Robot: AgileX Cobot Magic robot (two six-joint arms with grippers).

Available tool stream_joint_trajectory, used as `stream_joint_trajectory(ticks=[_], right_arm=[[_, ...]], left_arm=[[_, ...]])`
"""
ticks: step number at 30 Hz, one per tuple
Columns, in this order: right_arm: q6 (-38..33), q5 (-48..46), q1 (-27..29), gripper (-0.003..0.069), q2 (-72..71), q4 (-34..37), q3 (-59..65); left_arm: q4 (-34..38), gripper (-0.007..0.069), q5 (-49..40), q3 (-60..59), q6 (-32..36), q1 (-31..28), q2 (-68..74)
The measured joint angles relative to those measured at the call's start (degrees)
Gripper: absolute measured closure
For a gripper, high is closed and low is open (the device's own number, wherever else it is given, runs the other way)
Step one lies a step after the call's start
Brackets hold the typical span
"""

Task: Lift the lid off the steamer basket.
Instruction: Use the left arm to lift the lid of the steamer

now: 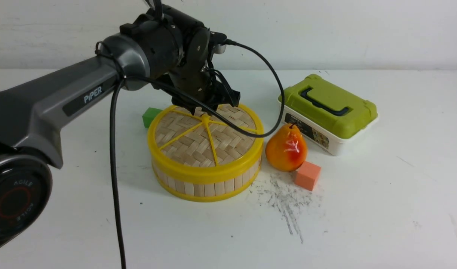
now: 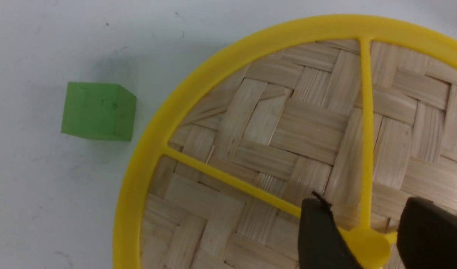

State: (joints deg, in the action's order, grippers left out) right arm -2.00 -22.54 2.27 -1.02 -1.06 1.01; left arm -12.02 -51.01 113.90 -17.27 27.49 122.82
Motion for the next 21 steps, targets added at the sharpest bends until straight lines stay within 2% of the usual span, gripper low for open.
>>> stream_joint_trajectory(ticks=[7, 21], right_arm=[[0.00, 0.00, 0.00, 0.0419, 0.00, 0.00, 0.00], [0.00, 0.00, 0.00, 0.0419, 0.00, 0.00, 0.00]], left_arm=[[2.42, 0.0329, -0.93, 0.00, -0.17, 0.00, 0.00], [2.67, 0.0329, -2.38, 0.00, -0.20, 0.00, 0.00]])
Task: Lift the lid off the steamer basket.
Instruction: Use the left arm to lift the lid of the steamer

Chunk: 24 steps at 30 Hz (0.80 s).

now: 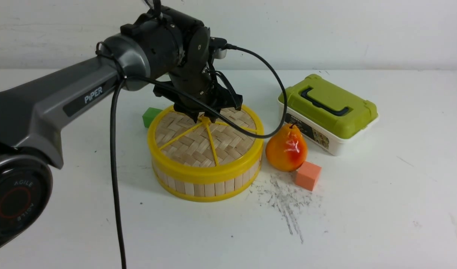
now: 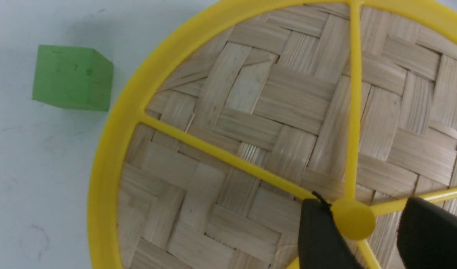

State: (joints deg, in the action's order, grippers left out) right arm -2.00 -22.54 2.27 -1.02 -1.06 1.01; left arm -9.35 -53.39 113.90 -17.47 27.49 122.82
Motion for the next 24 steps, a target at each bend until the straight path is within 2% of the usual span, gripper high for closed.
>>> stream_joint_trajectory(ticks=[16, 19, 22, 24], right_arm=[[0.00, 0.00, 0.00, 0.0419, 0.00, 0.00, 0.00], [0.00, 0.00, 0.00, 0.0419, 0.00, 0.00, 0.00], [0.00, 0.00, 0.00, 0.0419, 0.00, 0.00, 0.00], [0.00, 0.00, 0.00, 0.0419, 0.00, 0.00, 0.00]], left_arm=[[-1.02, 0.0332, 1.14, 0.40, 0.00, 0.00, 1.72], [-0.42, 0.0382, 0.54, 0.47, -0.72, 0.00, 1.84], [-0.42, 0.0483, 0.42, 0.56, -1.38, 0.00, 1.84], [-0.44, 0.0521, 0.34, 0.63, -1.77, 0.00, 1.84]])
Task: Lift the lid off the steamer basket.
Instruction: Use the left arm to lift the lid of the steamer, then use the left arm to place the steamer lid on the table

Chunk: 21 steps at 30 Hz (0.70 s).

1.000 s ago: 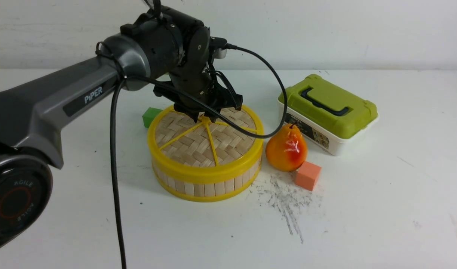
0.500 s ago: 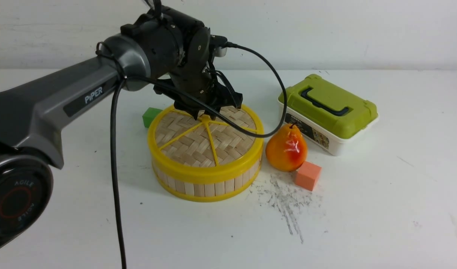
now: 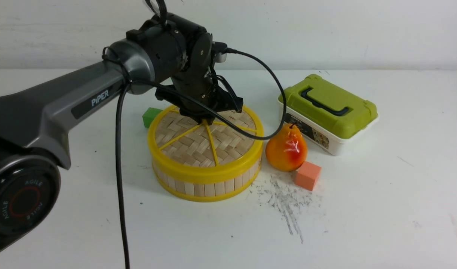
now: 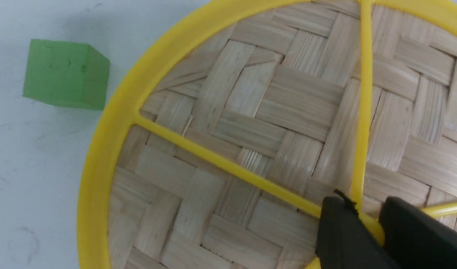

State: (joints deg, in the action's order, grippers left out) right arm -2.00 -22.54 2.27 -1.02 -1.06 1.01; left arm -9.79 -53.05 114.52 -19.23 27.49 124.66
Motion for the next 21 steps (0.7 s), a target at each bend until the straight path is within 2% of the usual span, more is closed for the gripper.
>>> stream_joint_trajectory(ticks=[9, 12, 18, 21], right_arm=[[0.00, 0.00, 0.00, 0.0419, 0.00, 0.00, 0.00], [0.00, 0.00, 0.00, 0.0419, 0.00, 0.00, 0.00], [0.00, 0.00, 0.00, 0.0419, 0.00, 0.00, 0.00], [0.00, 0.00, 0.00, 0.0419, 0.00, 0.00, 0.00]], left_arm=[[0.76, 0.0517, 1.06, -0.35, -0.47, 0.00, -2.70], [-0.16, 0.0517, 2.56, -0.48, -0.58, 0.00, -8.60], [-7.83, 0.0517, 4.04, -2.69, -1.09, 0.00, -23.04], [-11.28, 0.0517, 5.67, -9.77, -2.39, 0.00, -31.53]])
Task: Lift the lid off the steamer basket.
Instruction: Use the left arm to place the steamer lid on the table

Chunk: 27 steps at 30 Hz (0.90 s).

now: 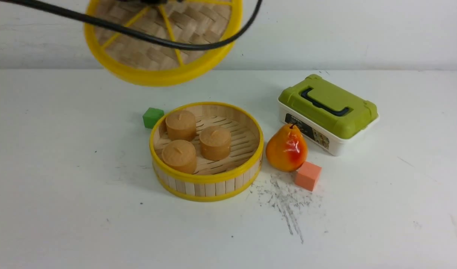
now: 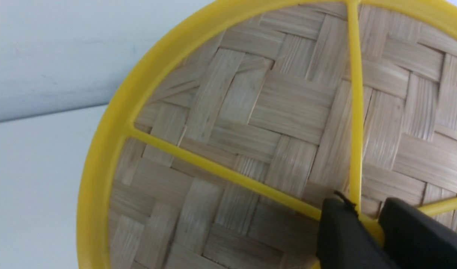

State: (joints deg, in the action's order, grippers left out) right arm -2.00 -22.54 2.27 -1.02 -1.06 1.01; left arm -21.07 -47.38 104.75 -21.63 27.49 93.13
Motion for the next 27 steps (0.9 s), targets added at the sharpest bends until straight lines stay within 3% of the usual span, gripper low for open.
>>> stream_joint_trajectory(ticks=[3, 4, 7, 8, 10, 14, 20, 27], right_arm=[[0.00, 0.00, 0.00, 0.0419, 0.00, 0.00, 0.00], [0.00, 0.00, 0.00, 0.0419, 0.00, 0.00, 0.00], [0.00, 0.00, 0.00, 0.0419, 0.00, 0.00, 0.00], [0.00, 0.00, 0.00, 0.0419, 0.00, 0.00, 0.00], [0.00, 0.00, 0.00, 0.0419, 0.00, 0.00, 0.00], [0.00, 0.00, 0.00, 0.0419, 0.00, 0.00, 0.00], [0.00, 0.00, 0.00, 0.0419, 0.00, 0.00, 0.00], [0.00, 0.00, 0.00, 0.0419, 0.00, 0.00, 0.00]], left_arm=[[-7.67, 0.0517, 5.30, -15.72, -7.82, -0.07, -10.66], [-8.17, 0.0517, 6.00, -17.65, -9.11, -0.19, -11.11], [-15.65, 0.0517, 11.39, -33.06, -21.69, -2.94, -16.07], [-16.43, 0.0517, 11.66, -33.85, -22.45, -3.19, -16.34], [-21.74, 0.0517, 15.53, -42.21, -32.36, -7.27, -16.48], [-29.39, 0.0517, 23.63, -47.64, -45.31, -13.78, -13.80], [-37.03, 0.0517, 28.12, -48.16, -53.17, -19.03, -3.46], [-38.17, 0.0517, 31.13, -48.16, -56.32, -19.43, 6.02]])
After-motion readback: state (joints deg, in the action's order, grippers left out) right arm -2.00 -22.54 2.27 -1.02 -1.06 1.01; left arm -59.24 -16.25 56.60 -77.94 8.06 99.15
